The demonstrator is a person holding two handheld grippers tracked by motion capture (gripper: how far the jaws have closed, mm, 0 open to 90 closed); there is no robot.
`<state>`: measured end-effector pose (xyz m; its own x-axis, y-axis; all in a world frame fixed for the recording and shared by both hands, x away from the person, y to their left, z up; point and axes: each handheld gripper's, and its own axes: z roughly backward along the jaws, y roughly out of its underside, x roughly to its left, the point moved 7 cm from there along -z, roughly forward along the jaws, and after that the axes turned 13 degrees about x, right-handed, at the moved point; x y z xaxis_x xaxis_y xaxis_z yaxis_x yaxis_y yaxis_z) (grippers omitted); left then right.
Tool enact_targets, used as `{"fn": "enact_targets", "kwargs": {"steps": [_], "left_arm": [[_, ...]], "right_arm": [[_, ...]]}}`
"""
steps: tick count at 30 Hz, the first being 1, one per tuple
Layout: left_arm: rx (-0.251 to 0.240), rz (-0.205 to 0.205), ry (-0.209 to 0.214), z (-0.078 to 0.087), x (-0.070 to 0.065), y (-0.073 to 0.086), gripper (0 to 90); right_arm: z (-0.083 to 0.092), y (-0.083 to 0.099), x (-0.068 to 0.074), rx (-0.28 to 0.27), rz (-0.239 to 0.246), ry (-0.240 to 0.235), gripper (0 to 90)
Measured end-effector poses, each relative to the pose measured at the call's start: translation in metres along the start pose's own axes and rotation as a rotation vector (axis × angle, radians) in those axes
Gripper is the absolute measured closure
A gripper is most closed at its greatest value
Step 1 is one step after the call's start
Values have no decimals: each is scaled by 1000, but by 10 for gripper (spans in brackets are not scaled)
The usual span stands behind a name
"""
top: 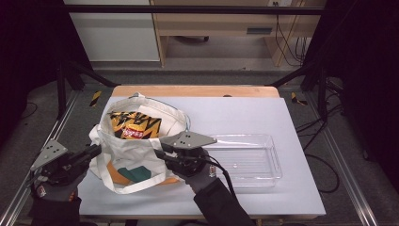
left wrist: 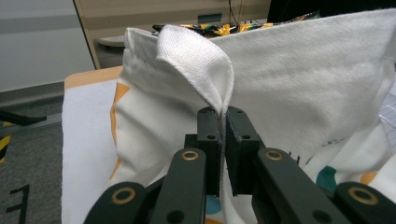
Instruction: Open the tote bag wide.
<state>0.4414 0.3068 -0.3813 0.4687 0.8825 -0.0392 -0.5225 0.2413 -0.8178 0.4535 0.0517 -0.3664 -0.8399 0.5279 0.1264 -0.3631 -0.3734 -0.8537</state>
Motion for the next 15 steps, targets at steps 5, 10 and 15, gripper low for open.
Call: {"fn": "enact_targets", "kwargs": {"steps": [5, 10, 15], "left_arm": [[9, 4, 4, 5, 0, 11, 848], [18, 12, 3, 7, 3, 17, 848], [39, 12, 10, 6, 4, 21, 848]], "right_arm": [[20, -15, -8, -77, -17, 25, 768], [17, -20, -15, -81, -32, 68, 868], [-4, -17, -21, -35, -41, 90, 900]]}}
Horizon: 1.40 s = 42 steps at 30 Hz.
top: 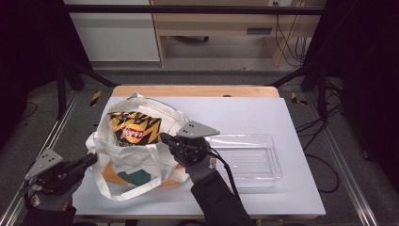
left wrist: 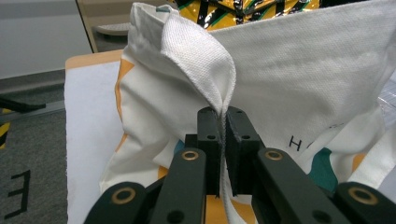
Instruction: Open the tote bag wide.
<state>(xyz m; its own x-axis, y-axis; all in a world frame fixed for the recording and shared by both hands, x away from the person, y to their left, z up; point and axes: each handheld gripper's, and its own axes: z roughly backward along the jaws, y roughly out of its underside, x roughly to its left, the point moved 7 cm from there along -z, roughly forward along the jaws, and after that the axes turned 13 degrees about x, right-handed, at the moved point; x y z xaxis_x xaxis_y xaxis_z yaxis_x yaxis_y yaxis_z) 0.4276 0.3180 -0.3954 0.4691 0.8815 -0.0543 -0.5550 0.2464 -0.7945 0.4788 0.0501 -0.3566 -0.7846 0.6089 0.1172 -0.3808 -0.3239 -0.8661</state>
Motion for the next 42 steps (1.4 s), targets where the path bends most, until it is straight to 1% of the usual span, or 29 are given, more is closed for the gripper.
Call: {"fn": "enact_targets", "kwargs": {"steps": [1, 2, 4, 6, 7, 8, 9, 11, 12, 14, 16, 17, 21, 24, 25, 27, 30, 32, 35, 37, 39, 42], "left_arm": [[2, 1, 1, 0, 0, 1, 848], [6, 2, 3, 0, 0, 1, 848], [10, 1, 1, -1, 1, 3, 847], [10, 9, 5, -1, 2, 4, 847], [7, 10, 5, -1, 2, 3, 845], [0, 10, 7, -1, 2, 2, 845], [-8, 8, 9, 0, 1, 1, 838], [-29, 14, 3, 3, 1, -2, 831], [-41, 19, 2, 5, 1, -4, 807], [-71, 28, 4, 11, 2, -9, 796], [-95, 27, -3, 17, 3, -15, 784], [-108, 26, -1, 20, 2, -19, 777], [-158, 13, -2, 29, -4, -36, 772], [-188, 8, 2, 34, -9, -49, 759], [-193, 5, 11, 35, -11, -52, 759], [-196, -1, 14, 35, -14, -55, 768], [-175, -23, 25, 28, -22, -58, 828], [-147, -46, 30, 20, -28, -58, 890], [-96, -84, 30, 5, -36, -57, 896], [-62, -96, 27, -5, -38, -54, 896], [-32, -96, 29, -14, -37, -50, 896], [23, -90, 27, -26, -34, -38, 897]], "right_arm": [[-7, 1, 0, 12, 1, 6, 900], [-7, 1, 0, 12, 1, 6, 900], [-13, 3, 2, 33, 7, 9, 900], [-17, 6, 5, 49, 18, 4, 900], [-20, 11, 10, 60, 24, -7, 900], [-20, 11, 10, 60, 24, -7, 900], [-23, 16, 14, 67, 30, -17, 900], [-24, 18, 15, 71, 36, -20, 900], [-26, 23, 19, 80, 41, -30, 900], [-27, 25, 21, 84, 43, -34, 900], [-29, 28, 25, 88, 47, -43, 900], [-30, 31, 27, 94, 48, -49, 900], [-33, 35, 31, 99, 51, -56, 900], [-36, 39, 34, 106, 50, -65, 900], [-36, 40, 35, 107, 52, -70, 900], [-38, 41, 38, 109, 54, -79, 900], [-40, 43, 41, 115, 58, -86, 900], [-42, 44, 44, 119, 59, -95, 900], [-43, 45, 45, 124, 60, -100, 900], [-44, 47, 47, 128, 60, -103, 900], [-44, 48, 48, 131, 61, -105, 900], [-44, 50, 48, 134, 59, -110, 900]]}}
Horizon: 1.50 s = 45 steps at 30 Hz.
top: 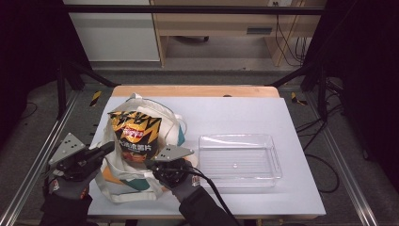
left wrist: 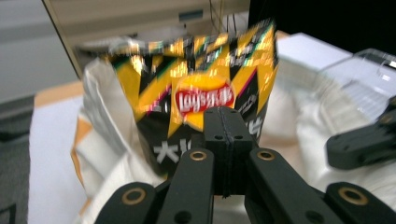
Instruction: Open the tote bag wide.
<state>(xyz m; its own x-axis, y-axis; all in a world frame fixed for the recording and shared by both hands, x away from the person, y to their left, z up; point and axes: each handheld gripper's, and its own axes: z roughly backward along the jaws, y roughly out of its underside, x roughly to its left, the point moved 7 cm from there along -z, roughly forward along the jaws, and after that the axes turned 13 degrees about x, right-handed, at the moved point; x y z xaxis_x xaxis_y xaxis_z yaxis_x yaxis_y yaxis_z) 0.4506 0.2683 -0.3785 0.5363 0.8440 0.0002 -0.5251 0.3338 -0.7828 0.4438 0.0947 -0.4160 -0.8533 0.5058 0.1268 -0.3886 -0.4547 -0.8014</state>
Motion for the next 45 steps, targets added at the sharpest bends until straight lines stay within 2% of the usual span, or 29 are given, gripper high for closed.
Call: {"fn": "enact_targets", "kwargs": {"steps": [4, 9, 15, 20, 31, 37, 45], "left_arm": [[47, 11, -11, -9, 6, 15, 897], [66, 39, -13, -11, 13, 31, 897], [73, 43, -26, -15, 14, 45, 897], [80, 57, -42, -16, 18, 56, 897], [179, 62, -47, -33, 23, 84, 897], [211, 64, -58, -40, 26, 92, 897], [251, 61, -73, -49, 31, 100, 897]], "right_arm": [[2, 2, -4, -3, -9, 10, 900], [8, 6, -16, -11, -42, 37, 900], [5, 21, -27, 21, -75, 70, 900], [-1, 33, -28, 45, -83, 94, 900], [-17, 62, -27, 78, -131, 87, 900], [-23, 69, -27, 76, -146, 86, 900], [-32, 75, -29, 83, -153, 111, 900]]}}
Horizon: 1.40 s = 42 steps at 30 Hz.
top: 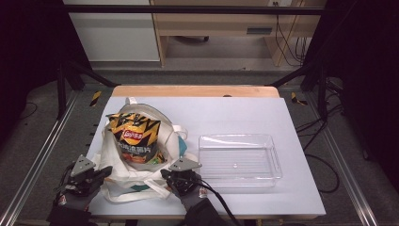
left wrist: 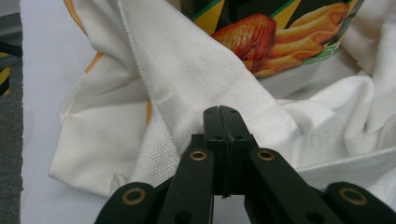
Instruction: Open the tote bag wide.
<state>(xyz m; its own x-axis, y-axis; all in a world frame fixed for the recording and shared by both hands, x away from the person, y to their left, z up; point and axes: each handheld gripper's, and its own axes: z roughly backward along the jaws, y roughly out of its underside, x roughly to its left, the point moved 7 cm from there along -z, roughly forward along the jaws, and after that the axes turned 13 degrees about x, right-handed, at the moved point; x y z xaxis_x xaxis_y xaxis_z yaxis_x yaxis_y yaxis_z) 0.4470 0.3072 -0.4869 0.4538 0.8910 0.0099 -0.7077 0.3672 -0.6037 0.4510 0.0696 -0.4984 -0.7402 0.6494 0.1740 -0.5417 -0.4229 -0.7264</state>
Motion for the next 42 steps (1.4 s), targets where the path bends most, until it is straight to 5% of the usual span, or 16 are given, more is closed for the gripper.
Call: {"fn": "enact_targets", "kwargs": {"steps": [18, 28, 33, 36, 42], "left_arm": [[93, 0, 7, -22, 6, 9, 897], [127, -10, 12, -31, 5, 10, 896], [83, 8, 34, -23, 6, 8, 860], [9, 20, 56, -7, 6, 1, 821], [-137, 30, 38, 25, 9, -20, 809]], "right_arm": [[-16, 14, -3, 37, 35, 138, 900], [-20, 17, -4, 39, 22, 142, 900], [-20, 17, -4, 41, 20, 142, 900], [-20, 17, -4, 41, 22, 143, 900], [-20, 17, -5, 40, 22, 142, 900]]}}
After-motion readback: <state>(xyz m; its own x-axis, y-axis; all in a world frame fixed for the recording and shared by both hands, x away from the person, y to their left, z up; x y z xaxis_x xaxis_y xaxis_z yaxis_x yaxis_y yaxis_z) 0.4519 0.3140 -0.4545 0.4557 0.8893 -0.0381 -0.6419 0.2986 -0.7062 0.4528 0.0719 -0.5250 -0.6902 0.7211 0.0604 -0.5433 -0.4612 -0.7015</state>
